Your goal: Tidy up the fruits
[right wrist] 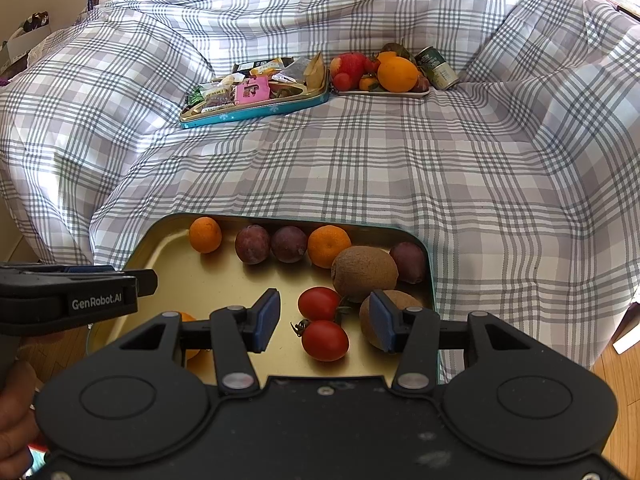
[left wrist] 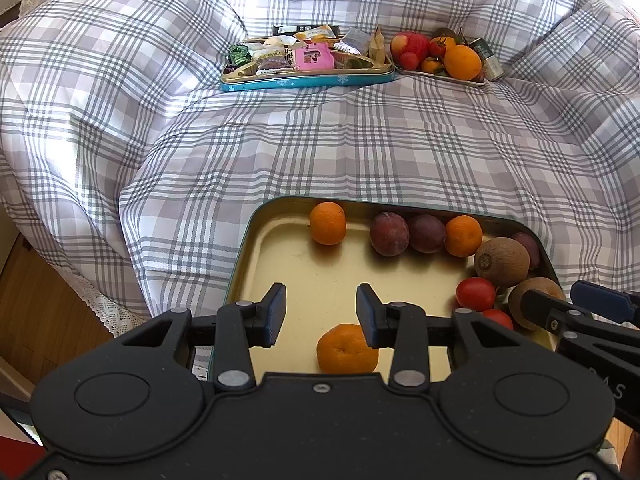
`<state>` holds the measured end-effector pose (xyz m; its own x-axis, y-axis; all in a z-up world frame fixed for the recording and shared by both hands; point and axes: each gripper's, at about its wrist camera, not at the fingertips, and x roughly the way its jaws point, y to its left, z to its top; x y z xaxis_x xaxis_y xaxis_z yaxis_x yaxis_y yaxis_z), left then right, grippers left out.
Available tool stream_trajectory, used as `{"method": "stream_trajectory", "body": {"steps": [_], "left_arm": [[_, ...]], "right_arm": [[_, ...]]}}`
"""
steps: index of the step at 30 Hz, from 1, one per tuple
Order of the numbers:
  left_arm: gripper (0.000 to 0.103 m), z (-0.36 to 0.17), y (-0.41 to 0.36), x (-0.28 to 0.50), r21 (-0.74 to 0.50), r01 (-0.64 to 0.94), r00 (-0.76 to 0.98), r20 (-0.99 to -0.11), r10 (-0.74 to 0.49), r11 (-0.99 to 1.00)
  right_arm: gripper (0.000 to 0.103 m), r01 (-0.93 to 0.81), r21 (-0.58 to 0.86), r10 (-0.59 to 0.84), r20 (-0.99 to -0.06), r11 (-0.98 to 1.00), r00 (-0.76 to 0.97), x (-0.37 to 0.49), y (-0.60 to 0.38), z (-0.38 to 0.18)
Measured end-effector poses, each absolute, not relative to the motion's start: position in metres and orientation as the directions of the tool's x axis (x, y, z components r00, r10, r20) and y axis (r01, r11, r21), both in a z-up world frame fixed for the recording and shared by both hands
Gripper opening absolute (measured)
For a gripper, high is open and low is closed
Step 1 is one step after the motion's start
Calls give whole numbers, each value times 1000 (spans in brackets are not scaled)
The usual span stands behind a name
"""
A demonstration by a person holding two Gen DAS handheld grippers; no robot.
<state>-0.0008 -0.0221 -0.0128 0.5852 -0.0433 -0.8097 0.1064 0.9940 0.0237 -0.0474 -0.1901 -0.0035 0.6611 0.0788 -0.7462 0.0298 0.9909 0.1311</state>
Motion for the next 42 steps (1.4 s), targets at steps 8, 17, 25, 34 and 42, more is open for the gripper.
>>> {"method": "stream_trajectory", "body": {"steps": [8, 17, 25, 34, 42], "left_arm": [[47, -13, -22, -1, 24, 107, 585, -810, -43, 994], [47, -13, -22, 0, 23, 106, 583, -811, -43, 994], [47, -14, -25, -1, 23, 111, 578, -815, -46, 994], [47, -17, -23, 1, 14, 115, 566, -822, -54, 993], [47, -22, -23, 9, 6, 115, 540, -840, -57, 993]], "right_arm": [[51, 29, 131, 79, -746, 991, 661, -47, -190, -3], [51, 30, 131, 79, -747, 991, 660, -47, -191, -3], [51, 28, 131, 80, -750, 991, 656, -47, -191, -4], [51, 29, 130, 79, -754, 991, 652, -46, -190, -5], [51, 35, 125, 75, -770, 992, 633, -40, -190, -14]]}}
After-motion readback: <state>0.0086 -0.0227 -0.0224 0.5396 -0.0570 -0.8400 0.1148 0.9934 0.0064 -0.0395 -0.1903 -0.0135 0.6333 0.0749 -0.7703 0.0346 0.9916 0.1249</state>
